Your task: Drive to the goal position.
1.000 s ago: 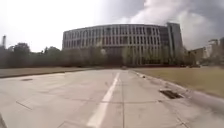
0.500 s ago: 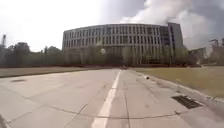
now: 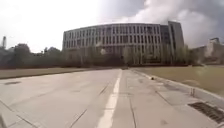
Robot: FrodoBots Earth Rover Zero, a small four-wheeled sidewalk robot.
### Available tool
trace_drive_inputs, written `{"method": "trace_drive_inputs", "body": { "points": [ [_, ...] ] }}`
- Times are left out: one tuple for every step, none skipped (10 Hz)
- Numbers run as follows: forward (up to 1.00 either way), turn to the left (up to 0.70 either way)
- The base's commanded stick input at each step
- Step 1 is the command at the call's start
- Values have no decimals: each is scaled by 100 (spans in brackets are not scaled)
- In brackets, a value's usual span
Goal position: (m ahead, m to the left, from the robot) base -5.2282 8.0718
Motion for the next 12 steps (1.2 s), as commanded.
{"method": "trace_drive_inputs", "body": {
  "points": [
    [100,0],
    [100,0],
    [100,0],
    [100,0],
    [100,1],
    [100,2],
    [100,1],
    [100,1],
    [100,2],
    [100,0],
    [100,0],
    [100,0]
  ]
}}
